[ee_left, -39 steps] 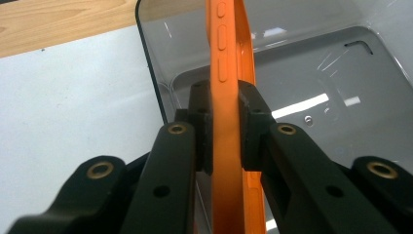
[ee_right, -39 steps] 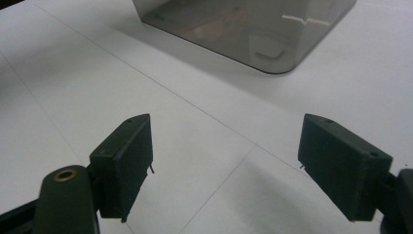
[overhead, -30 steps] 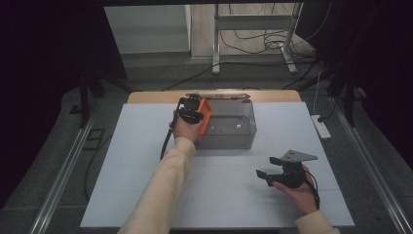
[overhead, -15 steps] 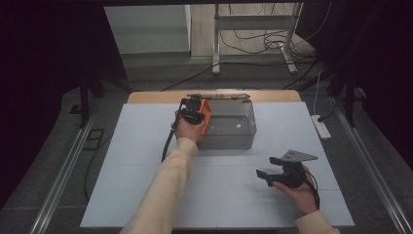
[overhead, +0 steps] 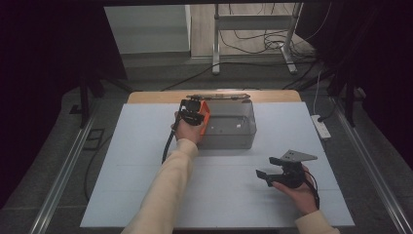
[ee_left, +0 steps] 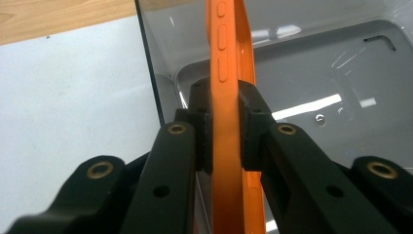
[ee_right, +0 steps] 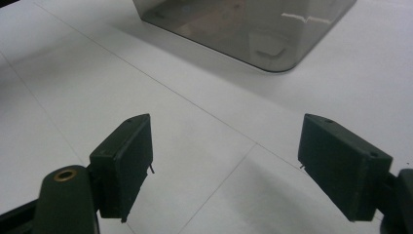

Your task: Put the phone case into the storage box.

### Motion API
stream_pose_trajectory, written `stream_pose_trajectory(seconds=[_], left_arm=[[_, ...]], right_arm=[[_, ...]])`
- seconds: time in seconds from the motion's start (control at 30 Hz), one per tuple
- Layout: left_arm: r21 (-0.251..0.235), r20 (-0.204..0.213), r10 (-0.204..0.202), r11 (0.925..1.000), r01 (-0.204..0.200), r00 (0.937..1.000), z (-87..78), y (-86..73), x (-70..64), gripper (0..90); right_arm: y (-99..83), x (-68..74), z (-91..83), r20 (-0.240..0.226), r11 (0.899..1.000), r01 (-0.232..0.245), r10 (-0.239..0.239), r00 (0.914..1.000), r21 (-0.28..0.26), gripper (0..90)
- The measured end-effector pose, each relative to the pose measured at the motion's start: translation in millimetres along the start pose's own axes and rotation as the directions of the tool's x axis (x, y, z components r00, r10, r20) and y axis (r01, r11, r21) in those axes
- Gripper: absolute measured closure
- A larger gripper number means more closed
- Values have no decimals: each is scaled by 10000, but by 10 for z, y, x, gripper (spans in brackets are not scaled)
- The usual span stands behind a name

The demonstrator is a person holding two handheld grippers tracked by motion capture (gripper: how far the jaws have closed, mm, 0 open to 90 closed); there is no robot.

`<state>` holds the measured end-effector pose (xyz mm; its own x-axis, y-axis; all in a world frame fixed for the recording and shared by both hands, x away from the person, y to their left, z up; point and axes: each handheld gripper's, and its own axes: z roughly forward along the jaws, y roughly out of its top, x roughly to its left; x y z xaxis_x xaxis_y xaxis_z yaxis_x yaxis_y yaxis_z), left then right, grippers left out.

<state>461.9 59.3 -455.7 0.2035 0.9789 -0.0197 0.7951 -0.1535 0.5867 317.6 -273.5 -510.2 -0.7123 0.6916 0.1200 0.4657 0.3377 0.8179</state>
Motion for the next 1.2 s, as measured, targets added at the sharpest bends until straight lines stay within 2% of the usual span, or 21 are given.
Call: stream_pose_trajectory(seconds=[0.57,0.9,1.2], left_arm=[[-11,-132,194,9998,-194,9997,19,-25,-17,792],[113,-277,459,9989,-457,9986,39,-34,-57,791],[104,-254,462,9989,-460,9986,39,-35,-55,790]], right_arm=[[-2,0,1,-9,10000,-13,13,10000,21,201],[-1,2,1,-14,10000,-15,16,10000,24,201],[-2,0,1,-8,10000,-11,11,10000,32,201]])
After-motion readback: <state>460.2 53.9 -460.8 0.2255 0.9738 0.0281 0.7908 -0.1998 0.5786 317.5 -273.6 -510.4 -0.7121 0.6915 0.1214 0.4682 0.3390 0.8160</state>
